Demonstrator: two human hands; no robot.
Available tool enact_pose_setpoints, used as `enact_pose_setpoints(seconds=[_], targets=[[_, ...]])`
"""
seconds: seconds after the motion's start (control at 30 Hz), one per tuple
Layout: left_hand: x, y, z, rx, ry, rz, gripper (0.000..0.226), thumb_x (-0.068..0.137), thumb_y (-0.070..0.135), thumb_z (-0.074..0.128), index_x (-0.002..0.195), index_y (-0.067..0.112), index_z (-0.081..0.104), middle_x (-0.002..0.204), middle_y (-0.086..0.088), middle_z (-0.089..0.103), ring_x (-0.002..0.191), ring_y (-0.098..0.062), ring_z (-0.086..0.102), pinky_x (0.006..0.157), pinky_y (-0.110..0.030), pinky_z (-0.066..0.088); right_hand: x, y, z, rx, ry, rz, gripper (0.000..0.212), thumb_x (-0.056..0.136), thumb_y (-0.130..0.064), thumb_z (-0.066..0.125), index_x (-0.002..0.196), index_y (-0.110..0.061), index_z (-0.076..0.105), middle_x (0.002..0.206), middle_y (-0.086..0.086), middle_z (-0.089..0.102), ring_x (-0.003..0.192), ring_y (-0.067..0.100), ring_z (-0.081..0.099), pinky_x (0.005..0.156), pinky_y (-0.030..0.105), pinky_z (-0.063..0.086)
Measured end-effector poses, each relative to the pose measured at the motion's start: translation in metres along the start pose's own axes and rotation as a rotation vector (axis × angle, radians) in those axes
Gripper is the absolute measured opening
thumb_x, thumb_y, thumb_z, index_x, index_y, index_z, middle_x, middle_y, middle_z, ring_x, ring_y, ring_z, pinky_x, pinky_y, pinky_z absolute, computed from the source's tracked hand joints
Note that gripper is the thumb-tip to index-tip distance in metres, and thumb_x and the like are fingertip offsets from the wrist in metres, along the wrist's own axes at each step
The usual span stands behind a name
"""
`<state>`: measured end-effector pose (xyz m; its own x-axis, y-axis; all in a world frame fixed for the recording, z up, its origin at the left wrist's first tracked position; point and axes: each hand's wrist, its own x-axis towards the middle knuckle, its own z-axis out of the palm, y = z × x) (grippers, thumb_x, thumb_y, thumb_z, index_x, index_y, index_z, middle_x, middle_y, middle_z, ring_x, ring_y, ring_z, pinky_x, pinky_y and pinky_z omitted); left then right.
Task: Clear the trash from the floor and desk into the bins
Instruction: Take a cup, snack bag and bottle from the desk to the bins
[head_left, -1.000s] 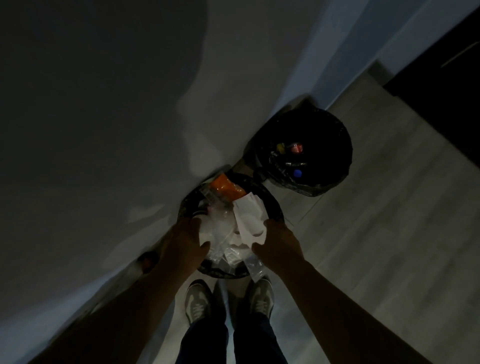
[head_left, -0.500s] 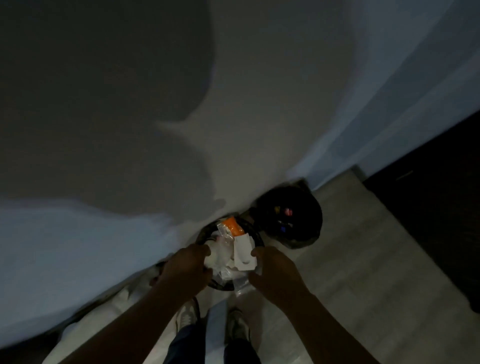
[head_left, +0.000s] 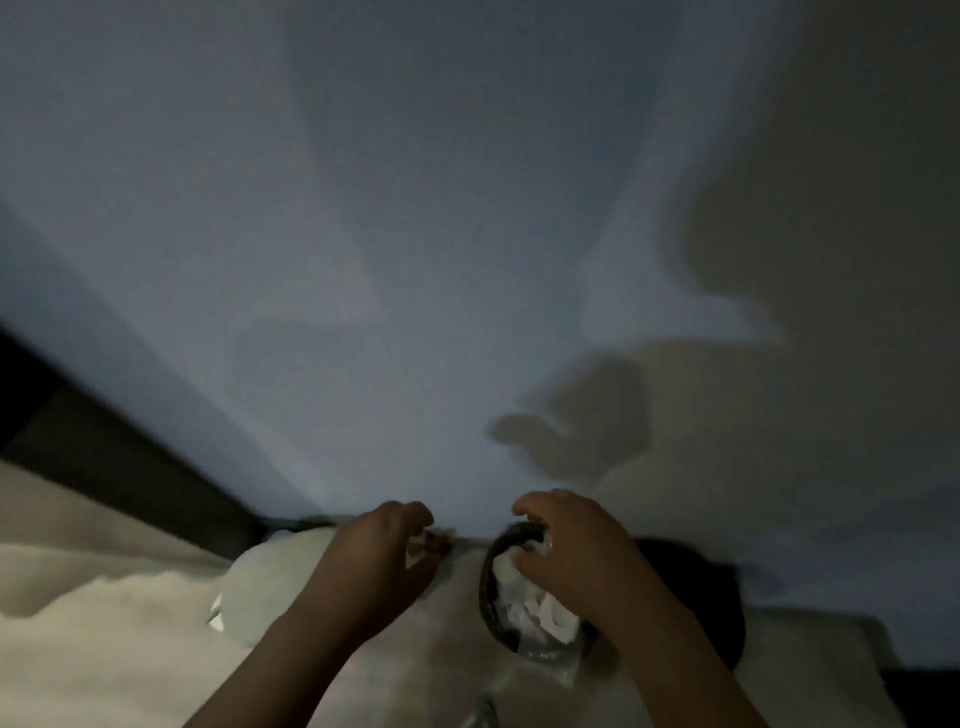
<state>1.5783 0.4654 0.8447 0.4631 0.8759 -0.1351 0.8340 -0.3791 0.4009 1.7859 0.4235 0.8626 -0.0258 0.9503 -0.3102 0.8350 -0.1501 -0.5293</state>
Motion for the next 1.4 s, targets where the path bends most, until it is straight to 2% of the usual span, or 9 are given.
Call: enact_pose_setpoints(seconds=[0.17, 0.3, 0.47, 0.6, 0.73, 0.83, 0.93, 1.2, 1.4], targets=[[-0.047, -0.039, -0.056, -0.011, 0.155, -0.182, 0.037, 0.084, 0.039, 0.061, 0.119, 0.030, 0.054, 0.114, 0.012, 0.060, 0.102, -0.007, 0.058, 0.084, -0.020, 0.045, 0.016, -0.083, -0.007, -0.075, -0.042, -0.251, 0.048, 0.087, -0.033, 0.060, 0.134, -0.027, 0.047, 0.129, -0.008, 0.049, 0.115, 0.008, 0.048, 0.093, 0.018, 0.038], [-0.110, -0.075, -0.106, 0.019, 0.279, -0.299, 0.033, 0.085, 0.038, 0.059, 0.116, 0.030, 0.056, 0.112, 0.012, 0.060, 0.093, -0.006, 0.058, 0.077, -0.017, 0.043, 0.021, -0.165, 0.001, -0.129, -0.034, -0.443, 0.047, 0.087, -0.034, 0.060, 0.133, -0.029, 0.047, 0.130, -0.011, 0.049, 0.116, 0.006, 0.048, 0.093, 0.017, 0.038], [-0.224, -0.122, -0.159, 0.076, 0.422, -0.460, 0.030, 0.085, 0.038, 0.060, 0.114, 0.028, 0.059, 0.112, 0.011, 0.062, 0.093, -0.009, 0.058, 0.073, -0.016, 0.040, -0.005, -0.283, 0.039, -0.170, -0.041, -0.699, 0.048, 0.086, -0.036, 0.060, 0.133, -0.030, 0.048, 0.130, -0.011, 0.050, 0.116, 0.005, 0.048, 0.092, 0.014, 0.035], [-0.331, -0.149, -0.192, 0.140, 0.505, -0.538, 0.036, 0.088, 0.042, 0.056, 0.123, 0.032, 0.052, 0.119, 0.017, 0.057, 0.085, -0.001, 0.051, 0.073, -0.010, 0.032, -0.057, -0.380, 0.077, -0.151, -0.036, -0.886, 0.048, 0.085, -0.037, 0.063, 0.131, -0.032, 0.050, 0.127, -0.012, 0.053, 0.114, 0.004, 0.050, 0.094, 0.016, 0.038], [-0.434, -0.175, -0.224, 0.197, 0.612, -0.621, 0.038, 0.087, 0.041, 0.058, 0.124, 0.032, 0.052, 0.120, 0.017, 0.057, 0.105, -0.003, 0.055, 0.072, -0.004, 0.032, -0.117, -0.469, 0.116, -0.131, -0.011, -1.052, 0.045, 0.083, -0.038, 0.066, 0.126, -0.031, 0.056, 0.121, -0.011, 0.056, 0.110, 0.004, 0.053, 0.091, 0.019, 0.043], [-0.501, -0.190, -0.244, 0.220, 0.686, -0.667, 0.037, 0.086, 0.040, 0.060, 0.121, 0.030, 0.055, 0.117, 0.015, 0.058, 0.107, -0.005, 0.056, 0.084, -0.015, 0.043, -0.154, -0.526, 0.142, -0.116, -0.003, -1.134, 0.042, 0.079, -0.035, 0.069, 0.120, -0.028, 0.061, 0.116, -0.009, 0.060, 0.107, 0.008, 0.056, 0.091, 0.024, 0.045], [-0.555, -0.202, -0.263, 0.243, 0.754, -0.710, 0.032, 0.085, 0.042, 0.060, 0.115, 0.032, 0.057, 0.109, 0.017, 0.059, 0.101, -0.004, 0.057, 0.083, -0.018, 0.044, -0.184, -0.575, 0.161, -0.067, 0.001, -1.209, 0.040, 0.074, -0.035, 0.072, 0.112, -0.025, 0.065, 0.109, -0.007, 0.065, 0.102, 0.009, 0.059, 0.091, 0.029, 0.047], [-0.629, -0.244, -0.303, 0.300, 0.894, -0.844, 0.042, 0.083, 0.051, 0.052, 0.121, 0.032, 0.054, 0.113, 0.015, 0.057, 0.104, -0.003, 0.055, 0.087, -0.017, 0.043, -0.203, -0.683, 0.201, -0.028, -0.010, -1.419, 0.036, 0.080, -0.035, 0.069, 0.115, -0.029, 0.063, 0.108, -0.014, 0.063, 0.100, 0.000, 0.057, 0.089, 0.025, 0.048], [-0.646, -0.284, -0.334, 0.362, 0.996, -0.959, 0.040, 0.085, 0.044, 0.060, 0.122, 0.030, 0.055, 0.116, 0.014, 0.058, 0.108, -0.003, 0.055, 0.092, -0.020, 0.045, -0.181, -0.752, 0.226, 0.009, -0.041, -1.565, 0.033, 0.082, -0.034, 0.067, 0.114, -0.029, 0.063, 0.105, -0.014, 0.063, 0.096, 0.001, 0.057, 0.086, 0.020, 0.047]])
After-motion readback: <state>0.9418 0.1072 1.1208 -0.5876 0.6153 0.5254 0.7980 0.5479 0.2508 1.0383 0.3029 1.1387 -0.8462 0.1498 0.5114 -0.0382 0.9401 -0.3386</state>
